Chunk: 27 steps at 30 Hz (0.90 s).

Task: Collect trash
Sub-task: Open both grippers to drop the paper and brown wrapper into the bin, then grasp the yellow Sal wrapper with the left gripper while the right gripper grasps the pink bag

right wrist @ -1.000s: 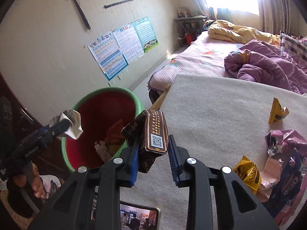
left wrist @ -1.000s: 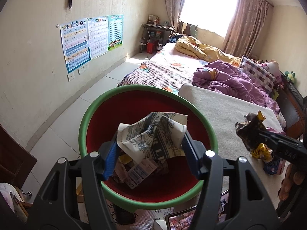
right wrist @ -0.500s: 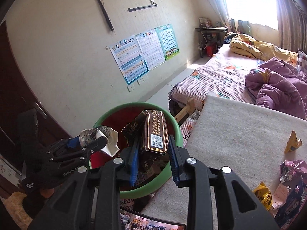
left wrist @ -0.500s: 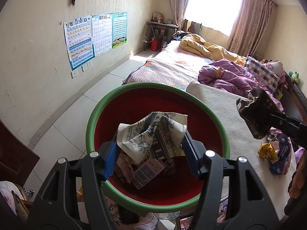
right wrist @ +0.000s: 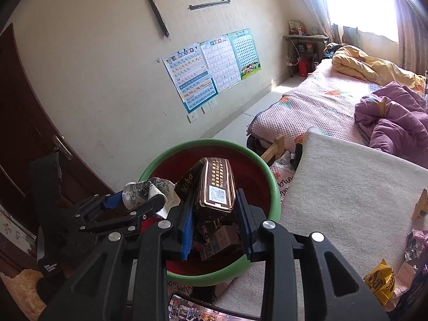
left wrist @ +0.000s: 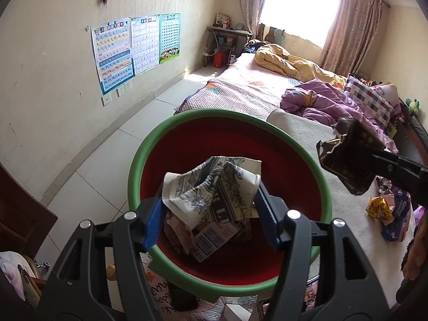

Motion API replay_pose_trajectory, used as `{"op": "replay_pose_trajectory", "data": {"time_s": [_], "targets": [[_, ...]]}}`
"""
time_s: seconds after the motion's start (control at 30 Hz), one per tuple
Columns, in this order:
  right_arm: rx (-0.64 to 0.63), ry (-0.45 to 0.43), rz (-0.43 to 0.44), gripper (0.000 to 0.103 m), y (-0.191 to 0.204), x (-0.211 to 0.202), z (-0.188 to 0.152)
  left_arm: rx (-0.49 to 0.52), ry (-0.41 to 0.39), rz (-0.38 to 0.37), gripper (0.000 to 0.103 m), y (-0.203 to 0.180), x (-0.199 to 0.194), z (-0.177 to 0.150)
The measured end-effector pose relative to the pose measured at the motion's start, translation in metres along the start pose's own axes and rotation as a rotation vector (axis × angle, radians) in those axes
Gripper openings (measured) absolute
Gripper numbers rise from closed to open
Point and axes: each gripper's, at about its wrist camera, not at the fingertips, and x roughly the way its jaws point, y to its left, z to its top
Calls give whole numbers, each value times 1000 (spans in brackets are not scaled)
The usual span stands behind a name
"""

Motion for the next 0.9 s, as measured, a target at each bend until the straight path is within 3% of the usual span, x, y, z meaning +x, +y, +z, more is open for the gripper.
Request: {"op": "replay_pose_trajectory", "data": {"time_s": [0.03,0.13,0.43,0.57,0.77,0.9], "targets": [[2,1,0,30,0,0,0,2,8,2,62,1,1,-1],[15,-10,-8,46,-3,-1,0,-5,18,12,70,3,3,-3],[22,-53,-68,47,-23,-35,-11,-17,0,30,74,-1,-4,-2],[21,-76,-160,49,-50,-64,-21,-27,-38,20,74,-12,-18,0],[117,-125,-354,49,-126,-128,-41,-23,-94,-9,74,-44,-37,3],[186,-108,-455,54,-174,-163,-69,-2,-93,-37,74,-77,-39,-1]]}}
